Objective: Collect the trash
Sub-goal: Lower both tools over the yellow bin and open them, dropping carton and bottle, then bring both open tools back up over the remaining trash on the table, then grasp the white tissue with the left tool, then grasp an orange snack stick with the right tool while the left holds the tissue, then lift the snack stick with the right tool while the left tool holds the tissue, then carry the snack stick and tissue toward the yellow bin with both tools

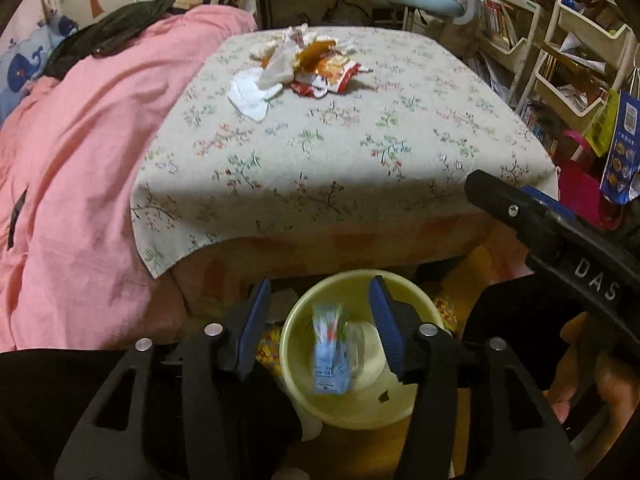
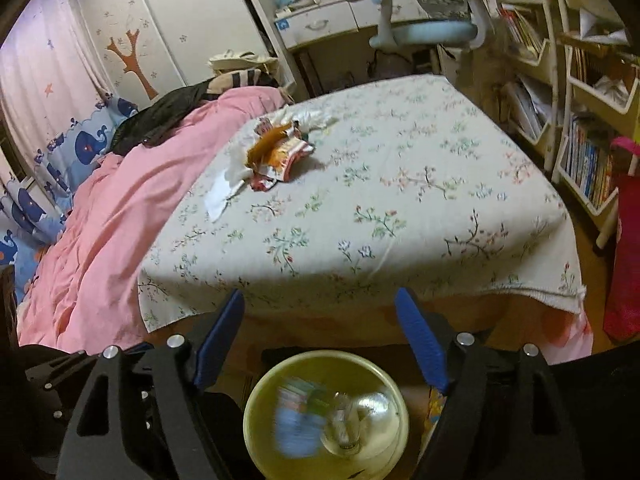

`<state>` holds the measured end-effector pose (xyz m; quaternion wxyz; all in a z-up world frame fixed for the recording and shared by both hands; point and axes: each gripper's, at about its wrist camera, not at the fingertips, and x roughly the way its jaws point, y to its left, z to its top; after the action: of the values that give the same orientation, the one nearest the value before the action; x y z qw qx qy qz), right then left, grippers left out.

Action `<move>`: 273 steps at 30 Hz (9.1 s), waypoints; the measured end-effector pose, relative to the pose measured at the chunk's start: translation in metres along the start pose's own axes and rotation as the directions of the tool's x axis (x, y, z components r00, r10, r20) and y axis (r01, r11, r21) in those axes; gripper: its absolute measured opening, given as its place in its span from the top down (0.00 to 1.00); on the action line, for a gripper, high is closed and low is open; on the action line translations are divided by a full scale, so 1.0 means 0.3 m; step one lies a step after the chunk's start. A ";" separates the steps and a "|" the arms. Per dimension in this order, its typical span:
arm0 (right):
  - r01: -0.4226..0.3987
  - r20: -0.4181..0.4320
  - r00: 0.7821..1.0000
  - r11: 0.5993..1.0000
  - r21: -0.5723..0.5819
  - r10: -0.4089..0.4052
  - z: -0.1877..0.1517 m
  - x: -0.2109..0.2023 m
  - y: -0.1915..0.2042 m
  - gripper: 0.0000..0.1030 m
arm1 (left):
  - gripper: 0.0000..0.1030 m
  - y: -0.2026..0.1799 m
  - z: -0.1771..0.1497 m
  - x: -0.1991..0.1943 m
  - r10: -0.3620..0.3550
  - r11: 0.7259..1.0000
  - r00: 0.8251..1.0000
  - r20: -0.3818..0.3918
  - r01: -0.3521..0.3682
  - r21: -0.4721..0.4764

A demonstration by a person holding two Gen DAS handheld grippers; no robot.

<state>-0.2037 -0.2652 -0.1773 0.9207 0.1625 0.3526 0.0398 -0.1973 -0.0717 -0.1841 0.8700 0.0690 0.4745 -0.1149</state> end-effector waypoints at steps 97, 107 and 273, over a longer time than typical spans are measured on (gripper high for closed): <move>0.019 0.043 0.999 0.961 -0.276 -0.007 0.536 0.345 0.104 0.07 | 0.08 0.463 0.732 0.143 0.271 0.912 0.939 0.213 -0.179 -0.368; -0.023 -0.099 0.995 0.963 -0.267 -0.003 0.512 0.491 0.095 0.08 | 0.08 0.506 0.713 0.256 0.227 0.913 0.970 0.091 -0.180 -0.365; -0.316 -0.244 0.923 0.948 -0.039 0.298 0.147 0.118 0.113 0.72 | 0.98 0.200 0.435 -0.091 -0.010 0.997 0.950 0.313 0.035 -0.074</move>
<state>-0.1468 -0.2387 -0.1580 0.8603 0.1739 0.4275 0.2163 -0.0899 -0.0400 -0.0902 0.9347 0.0105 0.3360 -0.1157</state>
